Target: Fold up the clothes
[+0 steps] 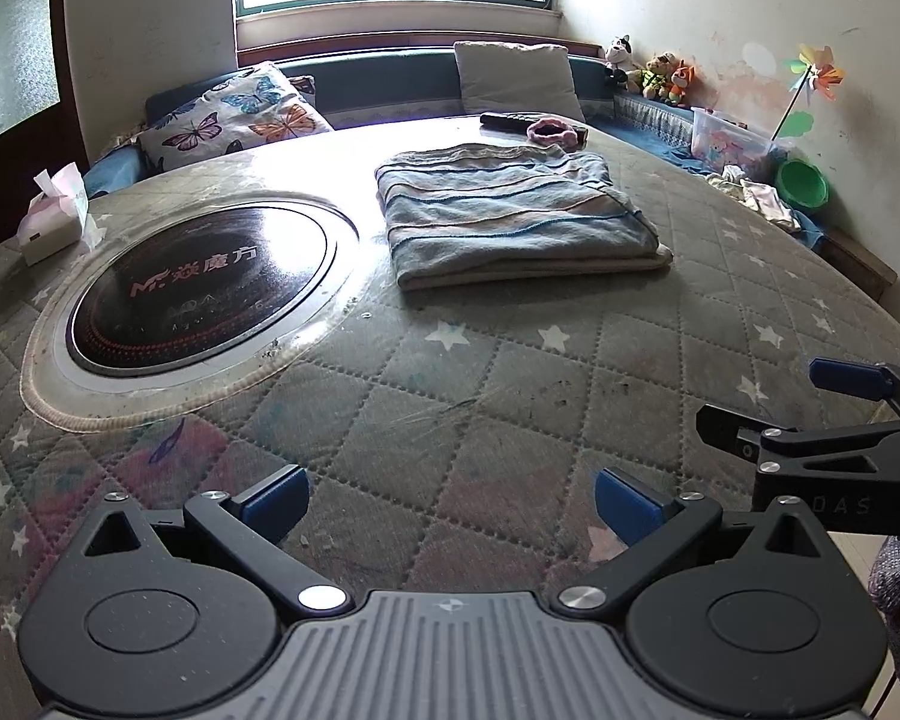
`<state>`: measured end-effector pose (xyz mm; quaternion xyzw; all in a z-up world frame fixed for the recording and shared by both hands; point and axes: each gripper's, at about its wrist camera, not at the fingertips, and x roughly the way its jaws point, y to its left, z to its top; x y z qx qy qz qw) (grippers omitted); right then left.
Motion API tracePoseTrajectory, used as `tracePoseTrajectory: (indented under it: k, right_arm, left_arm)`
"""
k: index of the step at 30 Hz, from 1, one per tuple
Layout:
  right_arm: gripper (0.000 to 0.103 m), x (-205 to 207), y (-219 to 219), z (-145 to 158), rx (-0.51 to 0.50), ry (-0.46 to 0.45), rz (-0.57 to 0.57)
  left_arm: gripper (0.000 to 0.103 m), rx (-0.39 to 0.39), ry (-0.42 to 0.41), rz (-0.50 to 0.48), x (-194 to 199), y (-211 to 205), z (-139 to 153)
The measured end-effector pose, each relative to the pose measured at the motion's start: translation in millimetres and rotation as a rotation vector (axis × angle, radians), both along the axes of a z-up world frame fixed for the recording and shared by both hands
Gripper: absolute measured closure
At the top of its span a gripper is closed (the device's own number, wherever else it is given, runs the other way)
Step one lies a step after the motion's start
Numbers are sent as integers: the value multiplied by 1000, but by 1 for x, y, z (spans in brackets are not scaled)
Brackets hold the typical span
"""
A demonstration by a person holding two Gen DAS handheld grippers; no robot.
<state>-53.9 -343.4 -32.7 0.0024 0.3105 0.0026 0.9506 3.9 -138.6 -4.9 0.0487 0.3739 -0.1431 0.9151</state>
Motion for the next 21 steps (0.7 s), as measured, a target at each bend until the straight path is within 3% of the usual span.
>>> tracePoseTrajectory:
  k: [21]
  right_arm:
    - [0, 5, 5, -2, 6, 10, 13]
  left_arm:
    - [0, 7, 1, 2, 3, -2, -1]
